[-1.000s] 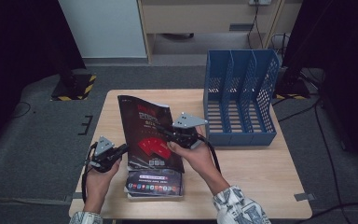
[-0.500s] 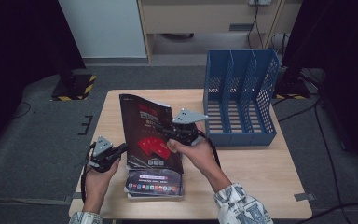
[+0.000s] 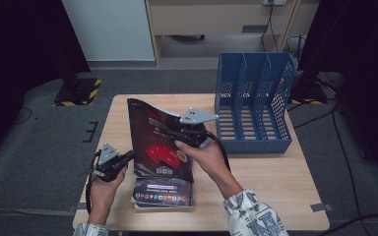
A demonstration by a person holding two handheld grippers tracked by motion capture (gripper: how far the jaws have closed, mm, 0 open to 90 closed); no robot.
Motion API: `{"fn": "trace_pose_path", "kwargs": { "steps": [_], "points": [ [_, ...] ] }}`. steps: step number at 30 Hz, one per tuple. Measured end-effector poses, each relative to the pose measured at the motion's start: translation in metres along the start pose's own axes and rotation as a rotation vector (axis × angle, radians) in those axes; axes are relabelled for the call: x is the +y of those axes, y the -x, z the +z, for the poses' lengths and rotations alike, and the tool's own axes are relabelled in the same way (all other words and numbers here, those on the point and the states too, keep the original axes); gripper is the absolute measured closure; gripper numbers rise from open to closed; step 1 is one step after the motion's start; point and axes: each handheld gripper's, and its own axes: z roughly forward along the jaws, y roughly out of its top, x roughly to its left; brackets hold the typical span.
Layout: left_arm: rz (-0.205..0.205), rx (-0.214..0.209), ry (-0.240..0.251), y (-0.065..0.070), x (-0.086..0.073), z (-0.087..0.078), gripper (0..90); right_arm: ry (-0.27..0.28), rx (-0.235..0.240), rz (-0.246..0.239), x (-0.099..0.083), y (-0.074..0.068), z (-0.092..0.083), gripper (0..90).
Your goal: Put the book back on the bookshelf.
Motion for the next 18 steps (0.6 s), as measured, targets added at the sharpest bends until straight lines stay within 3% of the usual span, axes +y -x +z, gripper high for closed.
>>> {"fn": "trace_pose_path", "kwargs": {
  "steps": [6,8,9,14,16,18],
  "points": [
    [0.004,0.0,0.006,0.0008,0.0007,-0.0009,88.3,0.006,0.012,0.01,0.0009,0.0011,0.0016,69.8],
    [0.004,0.0,0.006,0.0009,0.0007,-0.0009,88.3,0.006,0.006,0.011,0.0009,0.0015,0.0017,72.4],
    [0.004,0.0,0.007,0.0009,0.0007,-0.0009,88.3,0.012,-0.014,0.006,0.0005,0.0021,0.0011,80.9],
    [0.004,0.002,0.007,0.0005,0.0002,-0.0004,87.6,-0.006,-0.031,0.001,0.0018,0.0046,-0.0007,86.9],
    [-0.007,0.039,0.014,0.0003,-0.0013,0.0014,84.1,-0.004,-0.024,0.007,0.0026,0.0064,-0.0018,87.0],
    [-0.029,0.052,0.014,-0.0008,-0.0025,0.0026,68.4,-0.001,-0.027,0.008,0.003,0.0071,-0.0023,87.0]
  ]
}}
